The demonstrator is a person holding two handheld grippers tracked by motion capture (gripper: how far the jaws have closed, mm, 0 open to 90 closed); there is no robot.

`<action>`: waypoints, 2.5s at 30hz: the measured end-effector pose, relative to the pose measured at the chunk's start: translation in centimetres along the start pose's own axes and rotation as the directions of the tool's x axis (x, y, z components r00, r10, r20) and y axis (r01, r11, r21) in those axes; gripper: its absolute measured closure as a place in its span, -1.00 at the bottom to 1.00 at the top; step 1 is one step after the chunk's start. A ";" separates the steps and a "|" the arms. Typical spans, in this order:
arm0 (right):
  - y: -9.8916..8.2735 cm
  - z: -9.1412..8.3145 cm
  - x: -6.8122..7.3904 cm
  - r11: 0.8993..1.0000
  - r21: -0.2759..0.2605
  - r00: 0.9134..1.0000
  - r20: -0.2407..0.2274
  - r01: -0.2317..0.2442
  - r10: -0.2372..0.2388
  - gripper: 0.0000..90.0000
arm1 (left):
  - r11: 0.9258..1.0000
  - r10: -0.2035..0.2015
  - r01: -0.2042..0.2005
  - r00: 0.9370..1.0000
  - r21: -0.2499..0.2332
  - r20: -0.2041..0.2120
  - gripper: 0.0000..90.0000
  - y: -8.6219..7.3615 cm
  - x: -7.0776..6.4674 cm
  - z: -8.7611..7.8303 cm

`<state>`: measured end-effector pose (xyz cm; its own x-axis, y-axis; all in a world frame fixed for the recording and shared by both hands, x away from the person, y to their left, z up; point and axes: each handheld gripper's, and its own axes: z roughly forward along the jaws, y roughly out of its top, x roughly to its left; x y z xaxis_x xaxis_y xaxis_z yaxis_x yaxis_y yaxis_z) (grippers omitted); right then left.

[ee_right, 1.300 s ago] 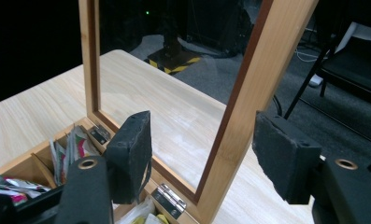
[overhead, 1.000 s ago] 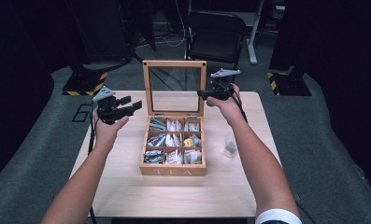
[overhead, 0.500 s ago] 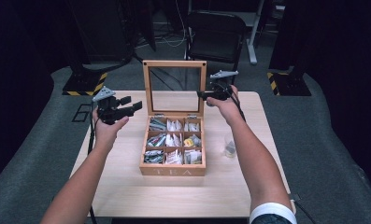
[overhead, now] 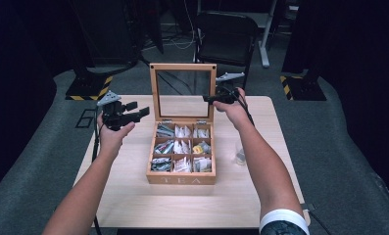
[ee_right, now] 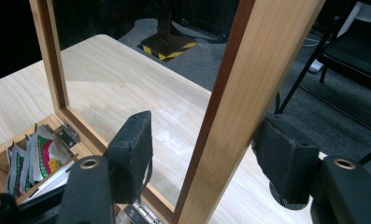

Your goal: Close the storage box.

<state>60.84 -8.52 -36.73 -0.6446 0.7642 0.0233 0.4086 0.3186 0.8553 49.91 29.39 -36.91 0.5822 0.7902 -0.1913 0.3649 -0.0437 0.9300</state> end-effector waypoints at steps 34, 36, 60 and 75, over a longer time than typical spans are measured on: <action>-0.2 -2.7 0.7 0.999 -0.022 0.999 -0.047 -0.026 0.025 0.17 | 1.000 0.007 -0.007 1.000 -0.002 -0.030 -0.11 0.1 0.0 -0.2; -0.4 -3.1 0.9 0.999 -0.029 0.999 -0.052 -0.015 0.013 0.17 | 1.000 0.006 -0.006 1.000 -0.004 -0.031 -0.09 0.1 0.0 -0.2; -1.1 -7.4 3.0 0.994 -0.109 0.992 -0.127 -0.006 -0.008 0.29 | 0.999 0.051 -0.051 0.999 0.013 0.008 0.02 1.1 -1.1 0.1; -1.8 -8.3 3.8 0.994 -0.104 0.990 -0.136 0.033 -0.047 0.28 | 0.995 0.097 -0.097 0.995 0.001 0.022 0.09 1.5 -2.0 0.3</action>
<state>52.27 -10.85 -33.87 -0.7451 0.6648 0.0528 0.3172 0.2836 0.9050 49.45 27.56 -35.24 0.6304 0.7688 -0.1073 0.3077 -0.1206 0.9438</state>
